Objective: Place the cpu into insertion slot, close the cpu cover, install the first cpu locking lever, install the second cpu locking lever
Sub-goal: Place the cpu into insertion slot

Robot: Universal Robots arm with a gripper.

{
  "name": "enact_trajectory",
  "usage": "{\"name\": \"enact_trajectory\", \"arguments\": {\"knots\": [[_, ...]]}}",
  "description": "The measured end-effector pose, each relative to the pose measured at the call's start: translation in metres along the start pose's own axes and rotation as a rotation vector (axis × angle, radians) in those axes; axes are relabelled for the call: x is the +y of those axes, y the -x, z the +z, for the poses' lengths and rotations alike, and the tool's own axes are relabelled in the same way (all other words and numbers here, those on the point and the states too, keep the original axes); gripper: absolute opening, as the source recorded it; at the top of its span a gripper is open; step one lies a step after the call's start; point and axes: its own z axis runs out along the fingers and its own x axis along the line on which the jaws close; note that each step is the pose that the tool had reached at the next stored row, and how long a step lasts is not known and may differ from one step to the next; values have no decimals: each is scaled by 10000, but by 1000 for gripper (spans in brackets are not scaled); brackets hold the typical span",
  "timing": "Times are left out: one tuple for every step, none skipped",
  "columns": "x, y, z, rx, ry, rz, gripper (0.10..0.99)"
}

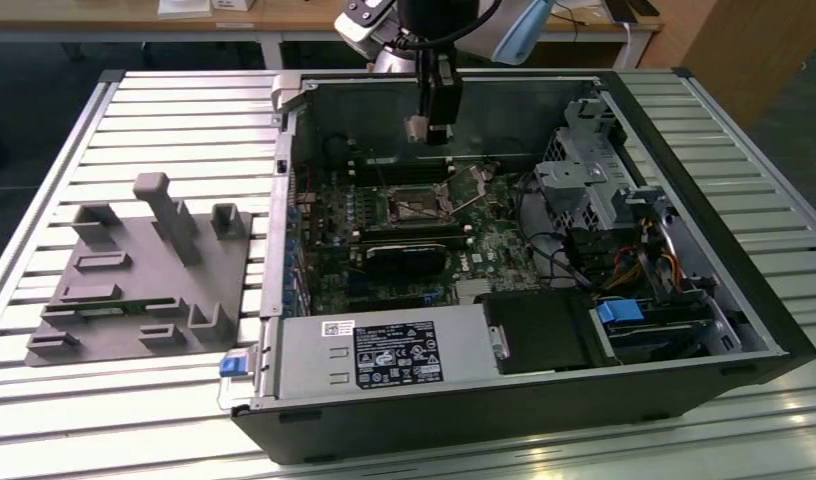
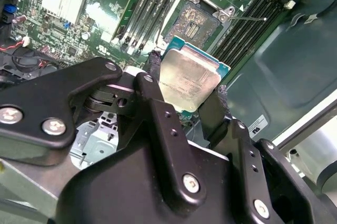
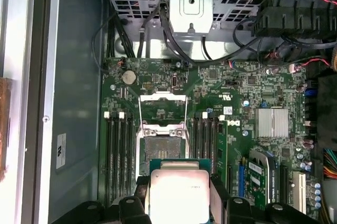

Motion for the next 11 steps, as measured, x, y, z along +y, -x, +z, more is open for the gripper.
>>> {"name": "enact_trajectory", "arguments": {"knots": [[-1,-1,6,0,-4,1,537],[-1,-3,12,0,-7,1,537],[-1,-4,18,0,-11,1,537],[-2,-5,24,0,-15,1,537],[-2,-6,29,0,-18,1,537],[-2,-7,35,0,-21,1,537],[-3,-8,40,0,-24,1,537],[-3,-9,45,-1,-27,0,537],[-3,-10,51,-1,-31,0,537],[-4,-11,56,-1,-35,0,537],[-4,-12,61,0,-38,1,537]]}}
